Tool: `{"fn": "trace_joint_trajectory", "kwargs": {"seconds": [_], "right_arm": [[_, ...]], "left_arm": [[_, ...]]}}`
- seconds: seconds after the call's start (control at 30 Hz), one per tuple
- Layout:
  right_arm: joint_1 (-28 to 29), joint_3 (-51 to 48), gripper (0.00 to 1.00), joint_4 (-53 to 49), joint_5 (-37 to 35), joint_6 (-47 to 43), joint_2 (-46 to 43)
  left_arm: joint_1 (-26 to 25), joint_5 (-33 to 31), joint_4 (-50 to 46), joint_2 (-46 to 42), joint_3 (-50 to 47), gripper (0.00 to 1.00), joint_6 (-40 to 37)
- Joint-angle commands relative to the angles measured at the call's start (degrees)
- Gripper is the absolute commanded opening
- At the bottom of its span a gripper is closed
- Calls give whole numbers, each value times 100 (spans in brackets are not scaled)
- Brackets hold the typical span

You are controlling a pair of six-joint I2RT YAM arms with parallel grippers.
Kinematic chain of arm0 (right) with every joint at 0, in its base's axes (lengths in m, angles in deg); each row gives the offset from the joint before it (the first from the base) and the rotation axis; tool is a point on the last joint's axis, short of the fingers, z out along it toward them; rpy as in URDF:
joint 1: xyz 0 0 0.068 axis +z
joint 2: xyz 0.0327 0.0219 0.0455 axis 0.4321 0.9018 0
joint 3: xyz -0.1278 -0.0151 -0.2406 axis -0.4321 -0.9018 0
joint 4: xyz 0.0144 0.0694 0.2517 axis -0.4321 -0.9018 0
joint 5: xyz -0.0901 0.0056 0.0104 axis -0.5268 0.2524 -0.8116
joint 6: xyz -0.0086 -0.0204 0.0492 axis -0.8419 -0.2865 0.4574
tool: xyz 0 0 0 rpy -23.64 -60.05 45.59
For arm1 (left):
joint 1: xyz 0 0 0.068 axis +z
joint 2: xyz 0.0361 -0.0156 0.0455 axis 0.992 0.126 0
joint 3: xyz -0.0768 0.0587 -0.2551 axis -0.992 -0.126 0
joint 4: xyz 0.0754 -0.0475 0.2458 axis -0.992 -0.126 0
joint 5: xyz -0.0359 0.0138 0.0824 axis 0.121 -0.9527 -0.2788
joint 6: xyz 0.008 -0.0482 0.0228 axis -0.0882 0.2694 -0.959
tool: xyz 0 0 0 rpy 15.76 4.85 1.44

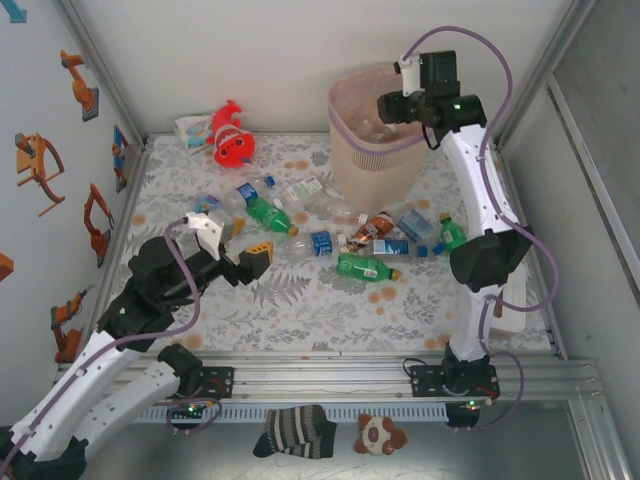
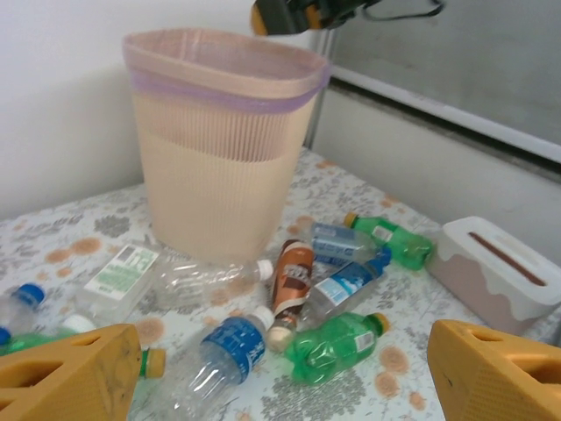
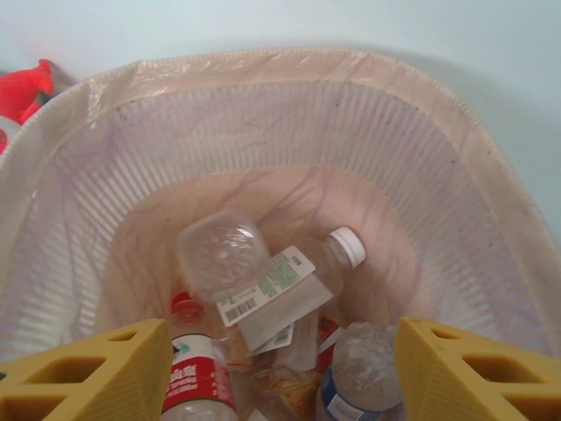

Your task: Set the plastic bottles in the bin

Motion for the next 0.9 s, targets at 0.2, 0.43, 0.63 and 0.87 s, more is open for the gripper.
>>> {"fn": "trace_joint_trajectory", "kwargs": {"seconds": [0.2, 0.43, 0.63, 0.87], "right_arm": [[-39, -888, 64, 357, 577, 525, -1210], [-33, -1610, 64, 431, 680, 617, -1930], [-32, -2495, 64, 488, 700, 787, -2615], [-35, -3696, 64, 651, 678, 998, -3427]], "left_arm": [[168, -1222, -562, 882, 496, 86, 517], [590, -1709, -885, 1537, 748, 86, 1024], [1106, -2043, -1143, 2082, 894, 86, 1603], [1730, -1797, -1440, 3237, 1357, 86, 1801]]}}
